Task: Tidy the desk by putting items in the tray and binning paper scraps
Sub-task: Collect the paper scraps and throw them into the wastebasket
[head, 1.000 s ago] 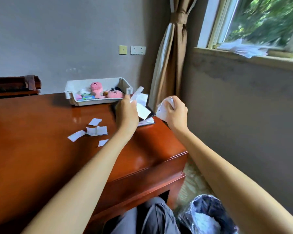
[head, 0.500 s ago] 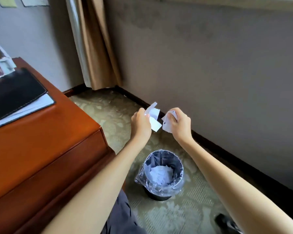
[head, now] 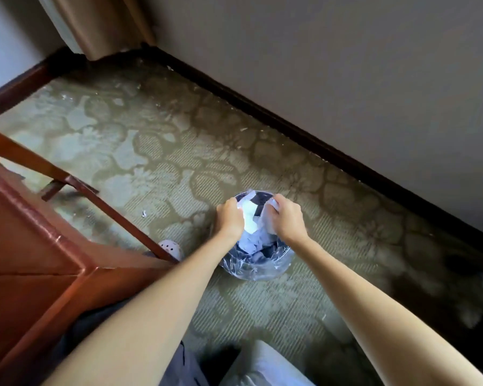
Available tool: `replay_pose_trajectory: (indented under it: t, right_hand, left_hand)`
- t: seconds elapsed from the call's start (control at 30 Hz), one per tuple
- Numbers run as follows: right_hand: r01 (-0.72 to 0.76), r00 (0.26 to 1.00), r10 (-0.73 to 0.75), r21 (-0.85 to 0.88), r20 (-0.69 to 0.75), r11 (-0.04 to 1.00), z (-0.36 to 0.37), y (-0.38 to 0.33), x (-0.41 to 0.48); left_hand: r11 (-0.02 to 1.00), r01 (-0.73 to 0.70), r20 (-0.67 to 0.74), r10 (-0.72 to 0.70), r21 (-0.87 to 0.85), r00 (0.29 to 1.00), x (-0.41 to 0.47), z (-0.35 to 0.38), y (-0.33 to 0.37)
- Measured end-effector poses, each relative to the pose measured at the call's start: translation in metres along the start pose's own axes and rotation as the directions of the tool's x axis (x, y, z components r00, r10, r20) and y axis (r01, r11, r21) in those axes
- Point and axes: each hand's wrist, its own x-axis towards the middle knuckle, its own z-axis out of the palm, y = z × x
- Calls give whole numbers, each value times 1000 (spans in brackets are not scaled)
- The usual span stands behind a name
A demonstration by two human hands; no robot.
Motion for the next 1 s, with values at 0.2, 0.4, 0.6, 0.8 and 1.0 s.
replay_pose_trajectory:
  t: [0.2, 0.4, 0.6, 0.8, 1.0]
  right_hand:
    - [-87, 985, 102, -109, 141, 990, 41, 37, 26]
    - [-21, 939, 127, -315, 320, 949, 74, 58, 53]
    - [-20, 899, 189, -392, 396, 920, 85, 69, 68]
    - [-2, 845, 214, -397, 490, 918, 88, 68, 73]
    - [101, 835, 254, -590, 488, 801, 70, 52, 63]
  left_hand:
    - [996, 68, 94, -74, 60, 993, 48, 38, -24]
    - [998, 28, 188, -37, 54, 981, 82, 59, -40]
    - [990, -17, 319, -28, 139, 947, 94, 70, -48]
    - [990, -75, 372, 26, 118, 928, 89, 64, -52]
    - [986, -93, 428, 25, 137, 903, 72, 43, -45]
